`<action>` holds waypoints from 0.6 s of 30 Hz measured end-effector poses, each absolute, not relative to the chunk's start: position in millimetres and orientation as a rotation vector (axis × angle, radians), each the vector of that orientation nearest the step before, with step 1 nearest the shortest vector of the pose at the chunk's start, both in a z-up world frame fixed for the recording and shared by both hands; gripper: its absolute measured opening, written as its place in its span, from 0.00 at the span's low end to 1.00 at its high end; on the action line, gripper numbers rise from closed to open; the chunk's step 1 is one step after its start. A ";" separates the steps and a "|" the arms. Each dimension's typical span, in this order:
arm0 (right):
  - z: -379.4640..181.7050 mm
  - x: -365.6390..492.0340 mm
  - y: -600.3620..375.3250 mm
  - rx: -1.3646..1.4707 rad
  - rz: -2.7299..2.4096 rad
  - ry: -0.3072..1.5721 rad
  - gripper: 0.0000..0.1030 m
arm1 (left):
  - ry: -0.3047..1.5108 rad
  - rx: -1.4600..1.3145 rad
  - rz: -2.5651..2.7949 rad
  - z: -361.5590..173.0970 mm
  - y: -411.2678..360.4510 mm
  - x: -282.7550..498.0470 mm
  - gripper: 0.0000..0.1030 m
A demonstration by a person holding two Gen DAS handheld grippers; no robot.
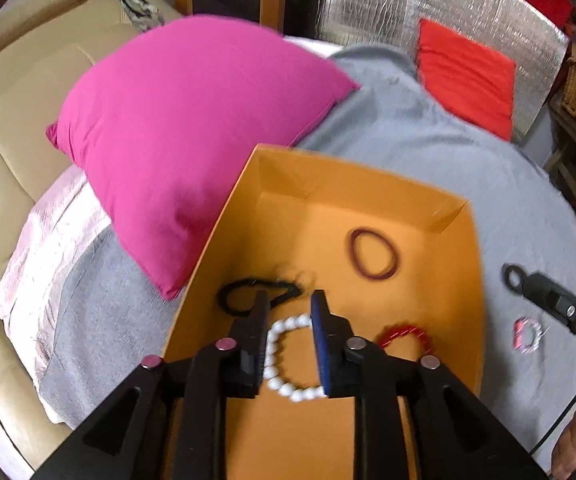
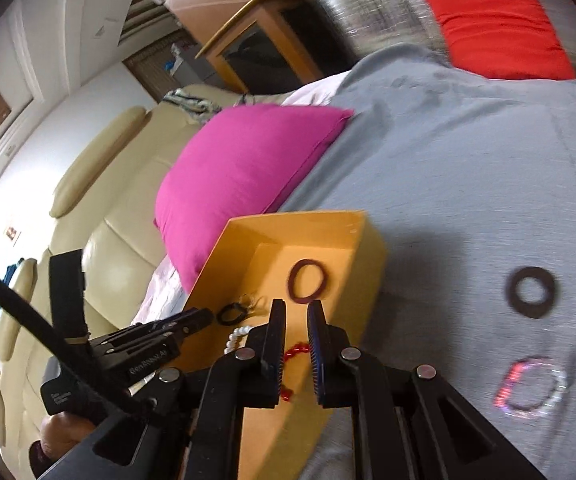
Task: Organize jewelry
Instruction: 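Carry both bracelets into the orange box and open both tools, then move the right tool to the purple bracelet in the metal bangle while the left approaches the pink-and-white bracelet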
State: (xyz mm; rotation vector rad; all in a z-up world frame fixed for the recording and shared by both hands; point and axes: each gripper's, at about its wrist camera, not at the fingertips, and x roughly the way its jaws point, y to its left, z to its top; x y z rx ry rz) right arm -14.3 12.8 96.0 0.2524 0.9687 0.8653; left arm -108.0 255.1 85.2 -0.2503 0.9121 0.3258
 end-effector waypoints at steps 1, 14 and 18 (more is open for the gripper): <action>97.3 -13.0 6.1 0.257 0.853 0.968 0.13 | 0.896 -0.252 0.319 88.3 251.7 -106.9 0.23; 102.0 18.1 -134.4 0.304 0.620 0.978 0.28 | 0.793 -0.213 0.169 116.9 163.0 -77.8 0.48; 99.1 29.0 -184.0 0.356 0.536 0.986 0.29 | 0.808 -0.174 0.121 115.6 132.9 -69.3 0.48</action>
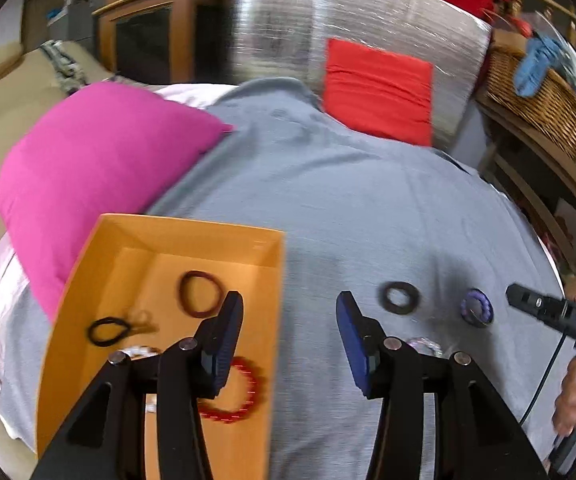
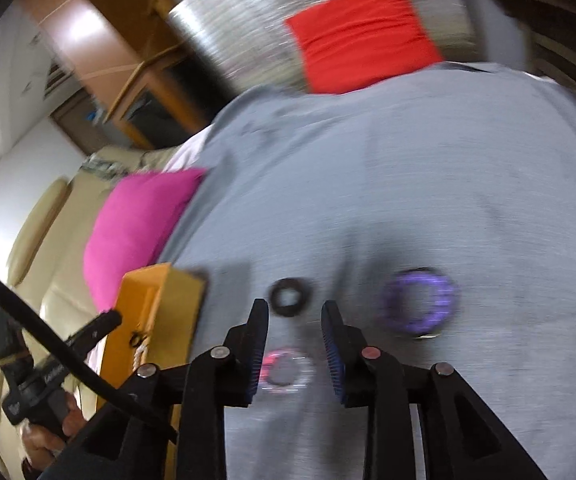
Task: Organize jewelry
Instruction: 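Move the right tool to the purple bracelet in the metal bangle while the left approaches the pink-and-white bracelet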
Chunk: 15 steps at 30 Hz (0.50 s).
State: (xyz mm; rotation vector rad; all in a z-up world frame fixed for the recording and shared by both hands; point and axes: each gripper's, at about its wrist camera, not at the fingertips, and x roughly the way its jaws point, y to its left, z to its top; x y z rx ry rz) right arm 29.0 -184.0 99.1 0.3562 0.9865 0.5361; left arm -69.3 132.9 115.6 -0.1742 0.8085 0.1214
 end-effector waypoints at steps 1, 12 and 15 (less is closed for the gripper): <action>98.3 31.5 -195.1 0.372 0.522 0.991 0.29 | 0.814 -0.162 0.106 114.2 124.9 -66.7 0.48; 78.0 52.0 -261.0 0.406 0.388 1.061 0.30 | 0.891 -0.085 -0.014 93.6 57.2 -48.1 0.53; 71.3 56.0 -267.4 0.429 0.369 1.078 0.51 | 0.921 -0.058 -0.033 84.4 44.9 -44.3 0.55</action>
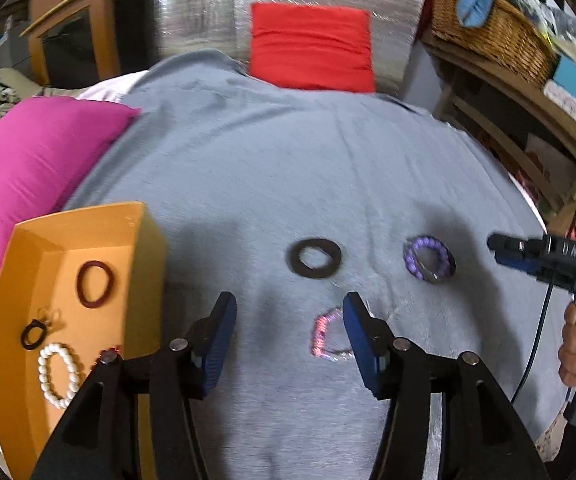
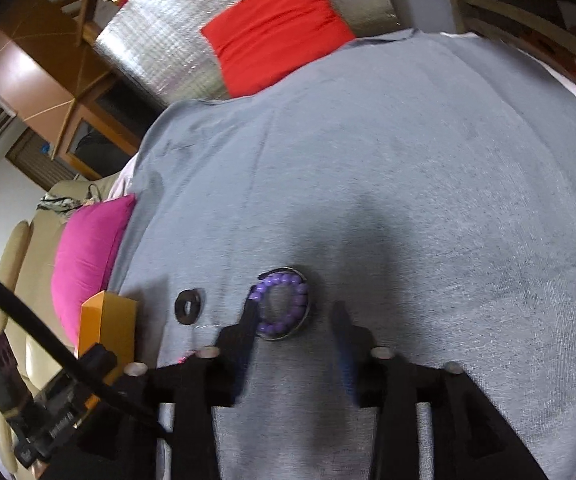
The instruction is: Organize jewelry
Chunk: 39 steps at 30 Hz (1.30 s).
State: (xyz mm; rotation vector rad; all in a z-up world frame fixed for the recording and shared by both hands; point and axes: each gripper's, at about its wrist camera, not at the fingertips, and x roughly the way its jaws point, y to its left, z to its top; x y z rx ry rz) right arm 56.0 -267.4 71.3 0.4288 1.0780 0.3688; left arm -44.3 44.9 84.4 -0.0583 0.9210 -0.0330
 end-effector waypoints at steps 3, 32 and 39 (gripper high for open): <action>66.6 57.6 -266.6 0.420 0.352 1.085 0.53 | 0.945 -0.036 -0.043 76.8 38.1 -43.2 0.55; 35.5 63.0 -189.7 0.118 0.297 1.057 0.62 | 1.023 -0.026 -0.063 49.9 30.7 -32.6 0.55; 44.8 61.1 -217.5 0.202 0.323 1.055 0.62 | 1.027 -0.007 -0.100 45.7 18.6 -32.4 0.56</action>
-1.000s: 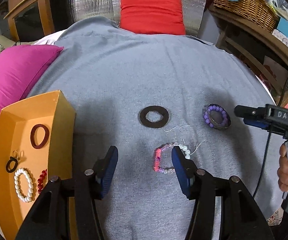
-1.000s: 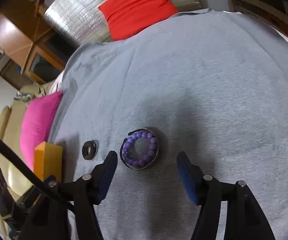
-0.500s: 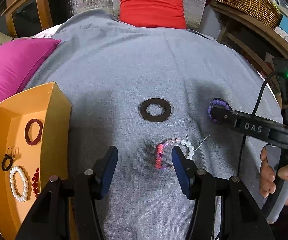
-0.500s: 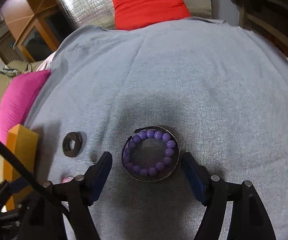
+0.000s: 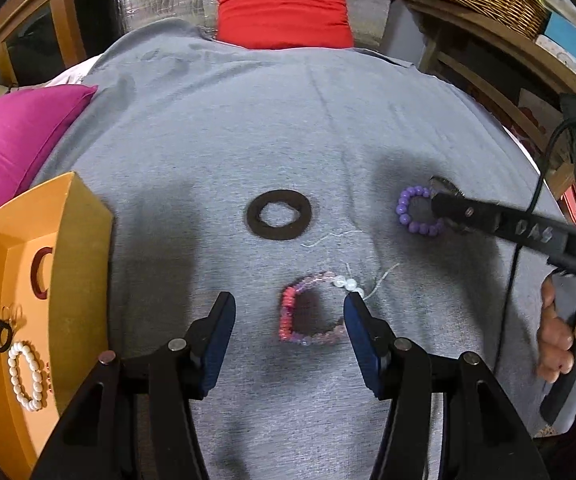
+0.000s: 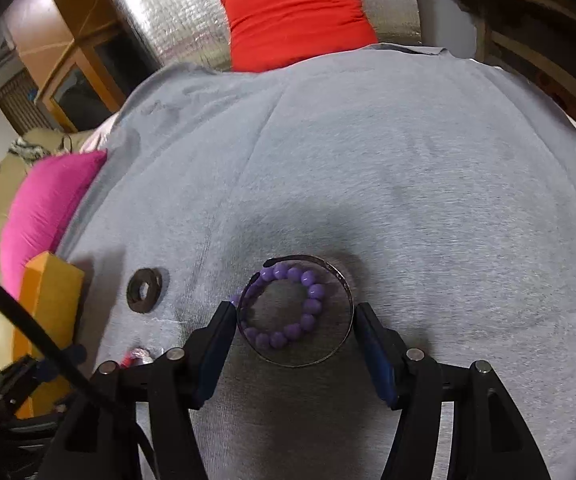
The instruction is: Organize jewelry
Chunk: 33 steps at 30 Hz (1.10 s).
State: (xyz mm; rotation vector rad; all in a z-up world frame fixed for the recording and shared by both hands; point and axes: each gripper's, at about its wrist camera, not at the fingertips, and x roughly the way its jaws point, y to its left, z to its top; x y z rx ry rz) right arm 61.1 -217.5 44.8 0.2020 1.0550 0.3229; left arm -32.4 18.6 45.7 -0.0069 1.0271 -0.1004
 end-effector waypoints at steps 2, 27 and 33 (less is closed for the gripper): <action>48.5 60.7 -228.2 0.241 0.322 1.054 0.62 | 1.029 -0.010 -0.115 44.9 15.7 -32.3 0.56; 40.4 67.4 -255.3 0.294 0.225 1.118 0.62 | 1.061 -0.013 -0.299 21.7 -3.2 -35.6 0.26; 43.2 67.9 -254.9 0.303 0.232 1.111 0.62 | 1.046 -0.019 -0.347 27.6 -5.9 -40.5 0.08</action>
